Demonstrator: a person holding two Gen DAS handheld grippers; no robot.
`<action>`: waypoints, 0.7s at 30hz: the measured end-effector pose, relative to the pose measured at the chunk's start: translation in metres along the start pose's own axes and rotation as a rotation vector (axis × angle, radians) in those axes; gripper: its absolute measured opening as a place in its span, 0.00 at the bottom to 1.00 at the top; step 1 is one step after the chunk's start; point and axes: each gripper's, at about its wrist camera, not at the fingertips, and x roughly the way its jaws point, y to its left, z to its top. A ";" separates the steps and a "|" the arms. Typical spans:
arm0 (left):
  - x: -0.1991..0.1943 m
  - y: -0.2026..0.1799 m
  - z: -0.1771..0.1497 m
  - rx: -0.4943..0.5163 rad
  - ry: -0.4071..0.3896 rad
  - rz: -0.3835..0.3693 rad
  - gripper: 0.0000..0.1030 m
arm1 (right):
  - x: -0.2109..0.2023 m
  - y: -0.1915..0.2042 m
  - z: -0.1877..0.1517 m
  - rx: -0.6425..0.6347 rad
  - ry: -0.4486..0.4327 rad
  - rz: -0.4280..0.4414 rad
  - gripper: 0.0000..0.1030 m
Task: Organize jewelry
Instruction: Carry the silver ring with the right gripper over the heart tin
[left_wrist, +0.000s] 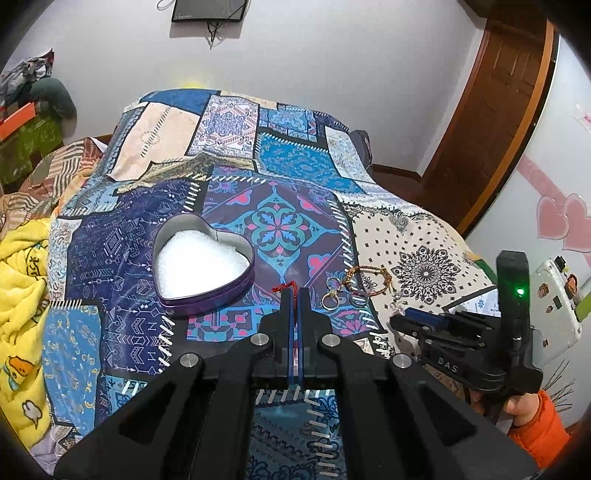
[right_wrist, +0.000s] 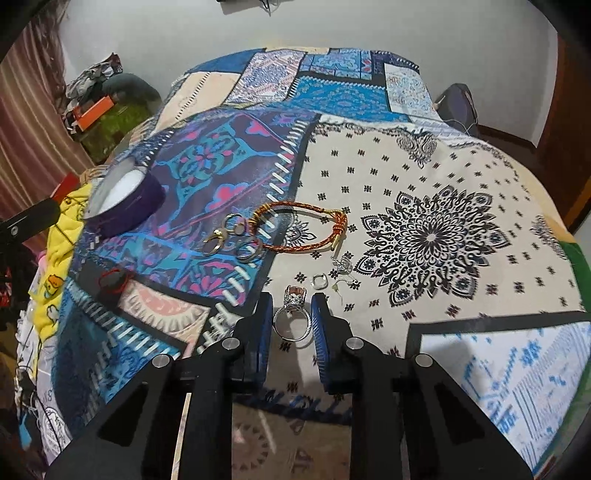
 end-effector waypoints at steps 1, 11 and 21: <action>-0.004 0.000 0.001 0.000 -0.008 -0.002 0.00 | -0.001 0.001 0.002 0.000 -0.004 0.003 0.19; -0.041 0.011 0.018 0.006 -0.106 0.008 0.00 | -0.028 0.036 0.031 -0.038 -0.105 0.052 0.19; -0.069 0.043 0.044 0.014 -0.186 0.057 0.00 | -0.021 0.088 0.063 -0.105 -0.150 0.126 0.19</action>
